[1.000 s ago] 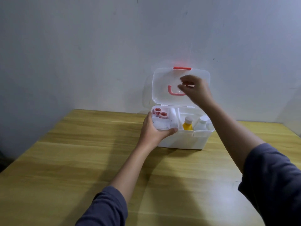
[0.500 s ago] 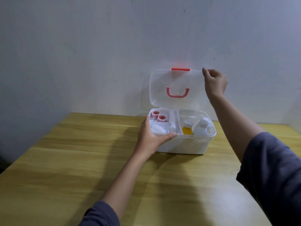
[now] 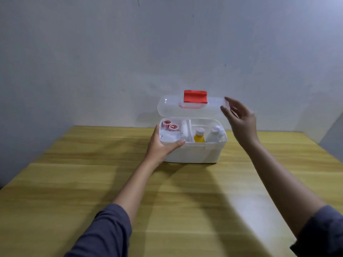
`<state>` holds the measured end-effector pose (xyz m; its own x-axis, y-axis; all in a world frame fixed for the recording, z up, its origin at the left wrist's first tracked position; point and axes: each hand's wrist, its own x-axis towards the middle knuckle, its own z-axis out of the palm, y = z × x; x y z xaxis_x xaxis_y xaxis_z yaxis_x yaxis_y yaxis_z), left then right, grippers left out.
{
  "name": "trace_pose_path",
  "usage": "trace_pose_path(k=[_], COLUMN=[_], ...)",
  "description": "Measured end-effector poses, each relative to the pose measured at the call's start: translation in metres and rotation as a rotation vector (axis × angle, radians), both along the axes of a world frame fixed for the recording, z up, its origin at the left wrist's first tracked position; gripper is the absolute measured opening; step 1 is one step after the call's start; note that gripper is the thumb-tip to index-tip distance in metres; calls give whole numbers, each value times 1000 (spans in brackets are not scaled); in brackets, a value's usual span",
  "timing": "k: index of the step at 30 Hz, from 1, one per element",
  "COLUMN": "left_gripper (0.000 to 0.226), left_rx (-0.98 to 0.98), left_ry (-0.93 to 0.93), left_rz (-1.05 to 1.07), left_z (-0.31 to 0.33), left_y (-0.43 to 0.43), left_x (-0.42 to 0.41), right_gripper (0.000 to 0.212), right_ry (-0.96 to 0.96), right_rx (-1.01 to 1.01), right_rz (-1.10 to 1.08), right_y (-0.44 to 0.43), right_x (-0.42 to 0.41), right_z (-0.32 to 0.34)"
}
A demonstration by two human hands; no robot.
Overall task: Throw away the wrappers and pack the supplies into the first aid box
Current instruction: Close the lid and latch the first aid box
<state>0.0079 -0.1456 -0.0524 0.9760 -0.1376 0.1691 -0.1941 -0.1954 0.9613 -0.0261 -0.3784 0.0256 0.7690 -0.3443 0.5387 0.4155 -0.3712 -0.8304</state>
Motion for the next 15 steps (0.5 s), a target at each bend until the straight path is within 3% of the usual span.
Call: trace_pose_path(k=[4,7,15], left_gripper=[118,89,119], left_rx=[-35,-71,-126], left_ry=[-9,-29,-42], left_rz=[-44,-76,-65], left_z=[1,1,-12], left_y=[5,7,6], left_x=[-2,-5,-3], right_gripper=[39,40,35], right_ry=[-15,-33,-77], right_rx=[27,-31,-39], right_rz=[55,63,23], right_y=[-1,-2,-1], right_x=[-24,-34,-40], right_z=[-32,-55,-71])
